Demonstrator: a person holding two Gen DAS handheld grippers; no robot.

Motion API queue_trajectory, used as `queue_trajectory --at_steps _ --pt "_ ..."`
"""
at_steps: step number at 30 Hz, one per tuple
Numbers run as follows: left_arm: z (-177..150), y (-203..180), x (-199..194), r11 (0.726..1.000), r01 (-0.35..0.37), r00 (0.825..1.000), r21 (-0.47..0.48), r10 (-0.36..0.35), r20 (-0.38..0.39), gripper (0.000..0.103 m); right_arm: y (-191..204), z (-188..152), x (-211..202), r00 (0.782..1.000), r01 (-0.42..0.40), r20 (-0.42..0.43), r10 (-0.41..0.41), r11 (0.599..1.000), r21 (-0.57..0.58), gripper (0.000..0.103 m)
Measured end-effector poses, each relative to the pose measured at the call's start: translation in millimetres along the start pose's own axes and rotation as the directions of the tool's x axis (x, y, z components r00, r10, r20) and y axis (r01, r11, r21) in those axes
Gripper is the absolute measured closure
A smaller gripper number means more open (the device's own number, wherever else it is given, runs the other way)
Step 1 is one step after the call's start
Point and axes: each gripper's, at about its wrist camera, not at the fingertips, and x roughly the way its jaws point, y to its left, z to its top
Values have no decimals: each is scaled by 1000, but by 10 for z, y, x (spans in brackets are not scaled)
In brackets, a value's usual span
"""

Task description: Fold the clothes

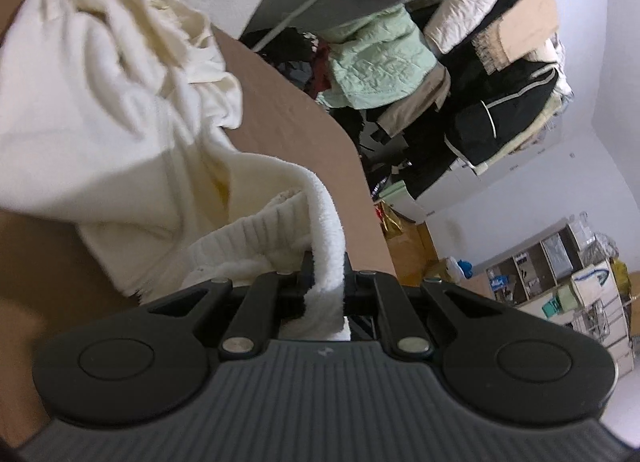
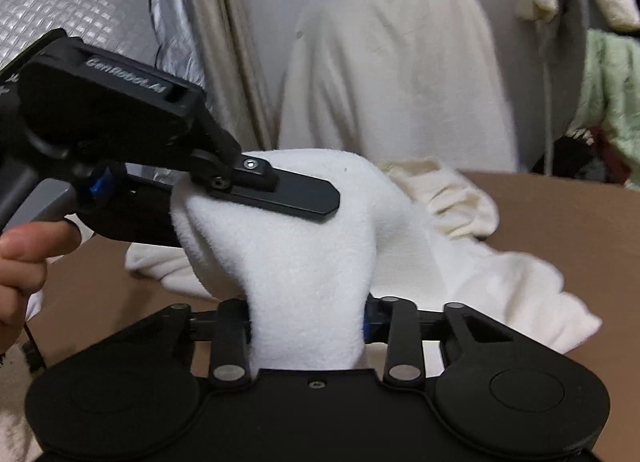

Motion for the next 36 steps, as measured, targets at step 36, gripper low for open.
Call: queue_trajectory --at_steps 36 --pt "120 143 273 868 -409 911 281 406 70 76 -1629 747 -492 820 547 139 -555 832 95 81"
